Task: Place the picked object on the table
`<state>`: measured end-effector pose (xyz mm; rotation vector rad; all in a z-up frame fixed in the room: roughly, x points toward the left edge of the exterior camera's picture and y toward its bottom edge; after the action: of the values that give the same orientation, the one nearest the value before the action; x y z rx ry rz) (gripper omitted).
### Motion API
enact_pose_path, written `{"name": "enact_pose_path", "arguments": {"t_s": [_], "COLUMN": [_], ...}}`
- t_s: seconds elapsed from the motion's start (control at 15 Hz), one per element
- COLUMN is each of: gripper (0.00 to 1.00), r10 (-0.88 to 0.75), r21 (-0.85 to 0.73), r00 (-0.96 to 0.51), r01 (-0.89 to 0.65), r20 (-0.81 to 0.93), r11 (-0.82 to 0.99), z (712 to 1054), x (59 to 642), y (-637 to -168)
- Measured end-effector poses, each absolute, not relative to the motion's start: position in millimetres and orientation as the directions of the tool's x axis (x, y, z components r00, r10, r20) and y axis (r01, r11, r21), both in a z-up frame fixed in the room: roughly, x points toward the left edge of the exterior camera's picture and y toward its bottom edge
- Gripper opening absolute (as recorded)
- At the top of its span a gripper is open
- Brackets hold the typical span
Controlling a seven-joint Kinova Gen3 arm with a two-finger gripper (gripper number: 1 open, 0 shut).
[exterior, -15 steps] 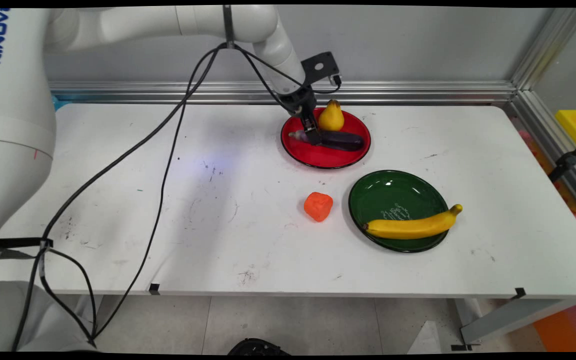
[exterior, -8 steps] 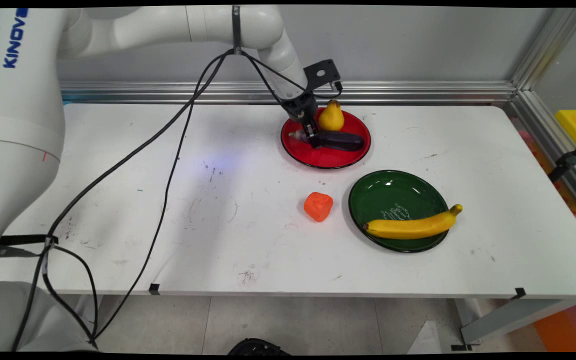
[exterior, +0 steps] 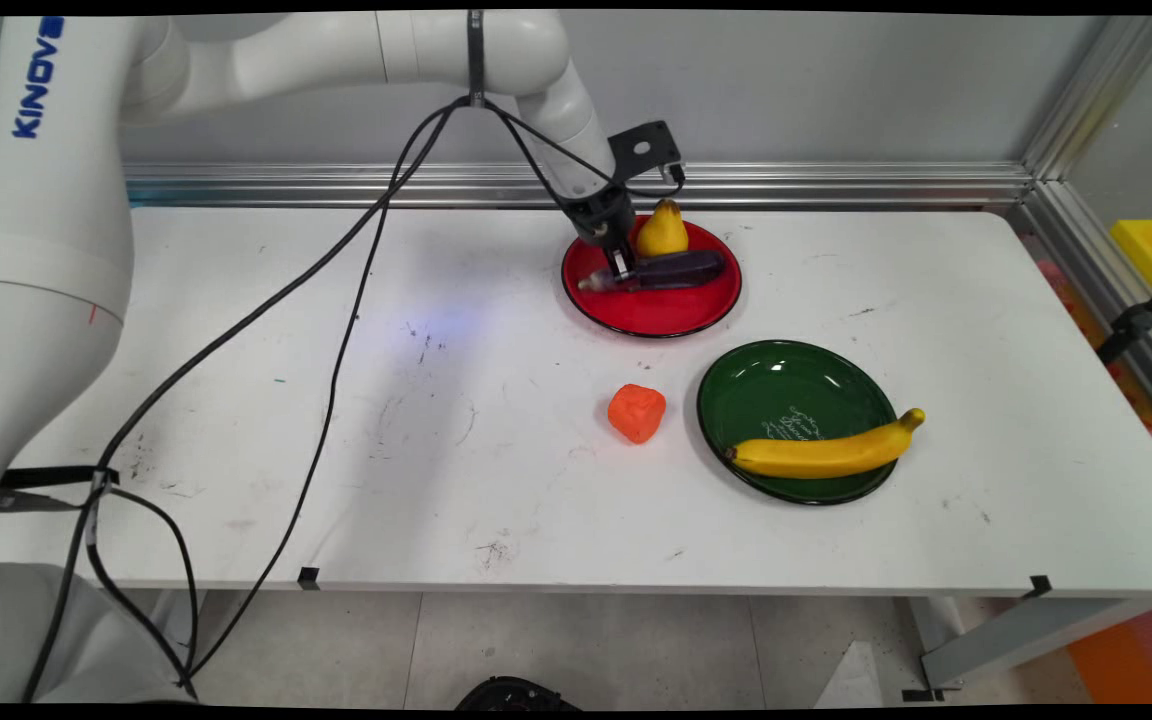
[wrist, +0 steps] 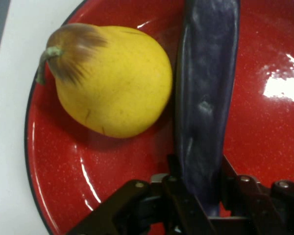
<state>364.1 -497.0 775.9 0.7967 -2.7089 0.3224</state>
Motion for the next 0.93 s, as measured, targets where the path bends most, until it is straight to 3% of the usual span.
{"name": "enact_pose_path", "arguments": {"t_s": [0.4,0.93], "gripper": [0.00,0.00], "r10": [-0.471,-0.427], "r21": [-0.135,-0.169], "r00": [-0.817,-0.830], "r01": [-0.535,-0.508], "r20": [0.333,0.359], "r11": [0.834,0.845], "z": [805,880], "x": [366,363], "y": [-481,-433]}}
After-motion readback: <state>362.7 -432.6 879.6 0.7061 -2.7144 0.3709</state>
